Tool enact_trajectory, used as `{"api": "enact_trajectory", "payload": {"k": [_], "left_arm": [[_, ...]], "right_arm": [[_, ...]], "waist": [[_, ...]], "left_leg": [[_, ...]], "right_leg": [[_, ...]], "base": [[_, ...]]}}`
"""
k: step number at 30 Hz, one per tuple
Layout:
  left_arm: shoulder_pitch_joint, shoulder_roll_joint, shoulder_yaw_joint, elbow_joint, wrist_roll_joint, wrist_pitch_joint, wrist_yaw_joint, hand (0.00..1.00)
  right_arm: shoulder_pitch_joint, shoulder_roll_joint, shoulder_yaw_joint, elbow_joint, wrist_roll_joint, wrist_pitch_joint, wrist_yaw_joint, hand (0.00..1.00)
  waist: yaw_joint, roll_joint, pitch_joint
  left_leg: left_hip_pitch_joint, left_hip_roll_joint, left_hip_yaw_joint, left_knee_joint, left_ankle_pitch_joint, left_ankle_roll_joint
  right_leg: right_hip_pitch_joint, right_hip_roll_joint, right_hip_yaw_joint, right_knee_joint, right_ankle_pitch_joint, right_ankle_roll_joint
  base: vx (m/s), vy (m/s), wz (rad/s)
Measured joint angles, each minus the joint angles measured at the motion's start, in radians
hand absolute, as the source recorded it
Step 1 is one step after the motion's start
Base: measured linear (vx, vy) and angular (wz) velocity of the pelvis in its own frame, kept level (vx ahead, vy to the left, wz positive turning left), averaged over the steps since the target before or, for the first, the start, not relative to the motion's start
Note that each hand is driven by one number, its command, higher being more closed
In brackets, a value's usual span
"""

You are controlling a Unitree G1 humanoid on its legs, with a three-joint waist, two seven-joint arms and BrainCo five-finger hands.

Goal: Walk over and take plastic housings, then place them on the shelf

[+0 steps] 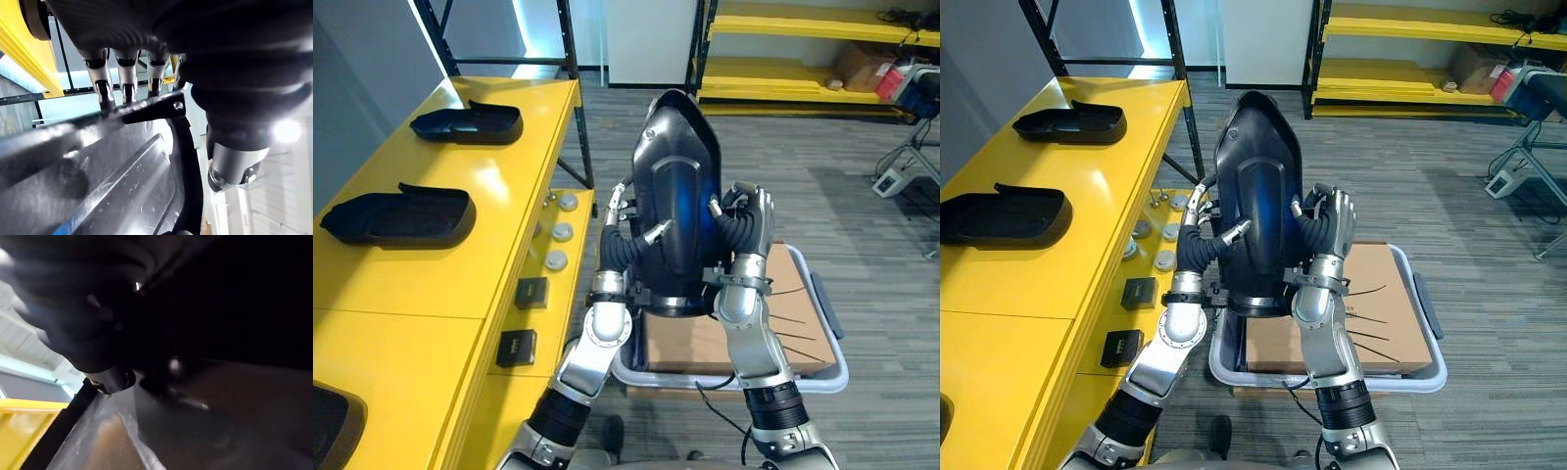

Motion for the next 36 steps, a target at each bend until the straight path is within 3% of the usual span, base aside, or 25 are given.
{"api": "enact_trajectory", "payload": {"k": [3,12,13,17,19,22,23,28,34,36], "left_arm": [[0.030,0.012,-0.033,0.028,-0.043,0.006,-0.018,1.00],[0.042,0.013,-0.028,0.027,-0.092,-0.013,-0.018,1.00],[0.045,0.013,-0.027,0.024,-0.093,-0.015,-0.018,1.00],[0.062,0.010,-0.022,0.015,-0.093,-0.019,-0.018,1.00],[0.078,-0.003,0.002,0.015,-0.093,-0.019,-0.020,1.00],[0.090,-0.006,0.016,0.015,-0.092,-0.009,-0.021,1.00],[0.091,-0.006,0.033,0.015,-0.091,0.000,-0.027,1.00],[0.115,-0.004,0.071,-0.018,-0.065,0.003,-0.062,1.00],[0.224,0.015,0.151,-0.017,-0.034,0.026,-0.083,1.00],[0.239,0.014,0.172,-0.017,-0.033,0.026,-0.083,1.00]], "right_arm": [[-0.001,-0.011,0.055,-0.086,-0.009,-0.003,0.000,1.00],[-0.001,-0.029,0.068,-0.085,-0.006,-0.003,0.005,1.00],[-0.001,-0.029,0.068,-0.085,-0.006,-0.003,0.008,0.00],[-0.001,-0.026,0.070,-0.085,0.019,-0.017,0.020,0.00],[-0.001,-0.019,0.071,-0.085,0.084,-0.038,0.041,0.00],[-0.001,-0.025,0.072,-0.085,0.172,-0.092,0.074,0.00],[-0.006,-0.043,0.075,-0.085,0.222,-0.126,0.102,0.00],[-0.059,-0.137,0.069,-0.136,0.430,-0.215,0.209,0.00],[-0.146,-0.180,-0.173,-0.313,0.649,-0.372,0.236,0.00],[-0.141,-0.188,-0.258,-0.316,0.694,-0.387,0.235,0.00]], "waist": [[-0.001,-0.003,-0.003],[-0.001,-0.010,-0.009],[-0.002,-0.009,-0.010],[-0.003,-0.009,-0.013],[-0.003,-0.009,-0.020],[-0.003,-0.009,-0.032],[-0.003,-0.009,-0.033],[-0.003,-0.009,-0.033],[-0.017,-0.011,-0.034],[-0.025,-0.011,-0.034]], "left_leg": [[0.000,0.002,0.001,0.000,0.000,0.000],[0.002,0.006,0.001,-0.001,0.000,0.000],[0.002,0.007,0.001,-0.001,0.000,0.000],[0.002,0.007,0.001,-0.001,0.000,0.000],[0.002,0.007,0.001,-0.001,0.001,0.000],[0.002,0.007,0.001,-0.001,0.001,0.000],[0.004,0.008,0.001,-0.001,0.001,0.000],[0.006,0.009,0.004,-0.007,0.000,-0.001],[0.008,0.013,0.028,-0.007,-0.003,-0.005],[0.008,0.014,0.030,-0.007,-0.003,-0.006]], "right_leg": [[-0.001,0.001,0.002,0.000,0.000,0.000],[-0.001,0.006,0.001,0.000,0.001,-0.002],[-0.001,0.006,0.001,0.000,0.001,-0.002],[0.000,0.007,0.001,0.000,0.001,-0.002],[0.000,0.007,0.001,0.001,0.001,-0.002],[0.001,0.007,0.000,0.001,0.001,-0.002],[0.002,0.008,0.001,0.001,0.001,-0.002],[0.002,0.008,0.006,0.000,-0.001,-0.008],[0.000,0.010,0.014,-0.001,-0.001,-0.011],[-0.001,0.010,0.015,-0.002,-0.001,-0.011]], "base": [[0.00,0.000,0.00],[0.00,0.000,0.00],[0.00,0.000,0.00],[0.00,0.000,0.00],[0.00,0.000,0.00],[0.00,0.000,0.00],[0.00,0.000,0.00],[0.00,0.000,-0.01],[0.00,0.000,-0.04],[0.00,-0.002,-0.02]]}}
